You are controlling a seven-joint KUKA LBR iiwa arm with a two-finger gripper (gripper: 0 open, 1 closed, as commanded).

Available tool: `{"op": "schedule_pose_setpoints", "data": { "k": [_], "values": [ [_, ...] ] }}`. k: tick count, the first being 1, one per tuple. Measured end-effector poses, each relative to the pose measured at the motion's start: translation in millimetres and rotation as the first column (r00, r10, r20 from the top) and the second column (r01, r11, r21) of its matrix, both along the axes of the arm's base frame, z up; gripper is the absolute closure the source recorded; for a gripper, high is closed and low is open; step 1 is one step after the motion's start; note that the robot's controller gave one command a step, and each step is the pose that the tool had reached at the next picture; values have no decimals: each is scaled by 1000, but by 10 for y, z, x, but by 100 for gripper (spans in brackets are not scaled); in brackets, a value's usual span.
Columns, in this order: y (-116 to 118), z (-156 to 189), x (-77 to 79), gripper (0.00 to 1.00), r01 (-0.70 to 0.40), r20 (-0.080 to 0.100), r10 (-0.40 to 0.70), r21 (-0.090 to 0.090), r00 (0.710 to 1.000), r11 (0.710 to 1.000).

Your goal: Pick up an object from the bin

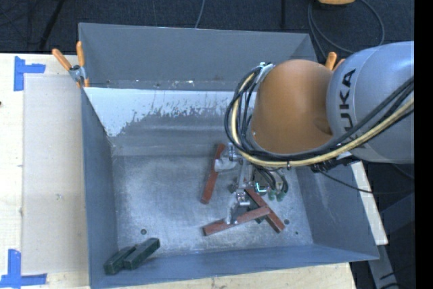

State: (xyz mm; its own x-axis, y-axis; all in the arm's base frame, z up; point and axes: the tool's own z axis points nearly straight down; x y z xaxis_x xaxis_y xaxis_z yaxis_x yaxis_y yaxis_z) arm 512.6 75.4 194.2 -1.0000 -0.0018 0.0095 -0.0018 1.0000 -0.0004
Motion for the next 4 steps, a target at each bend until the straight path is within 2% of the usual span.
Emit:
{"op": "schedule_pose_setpoints", "data": {
  "k": [1,2,3,4],
  "values": [
    [-3,38,17,0,2,8,-2,1,1000,1000],
    [-332,-914,-280,0,-73,-2,73,0,997,997],
    [-398,-668,-305,0,-98,3,98,1,995,995],
    [-436,-582,295,0,-31,10,31,1,999,1000]
  ]
}}
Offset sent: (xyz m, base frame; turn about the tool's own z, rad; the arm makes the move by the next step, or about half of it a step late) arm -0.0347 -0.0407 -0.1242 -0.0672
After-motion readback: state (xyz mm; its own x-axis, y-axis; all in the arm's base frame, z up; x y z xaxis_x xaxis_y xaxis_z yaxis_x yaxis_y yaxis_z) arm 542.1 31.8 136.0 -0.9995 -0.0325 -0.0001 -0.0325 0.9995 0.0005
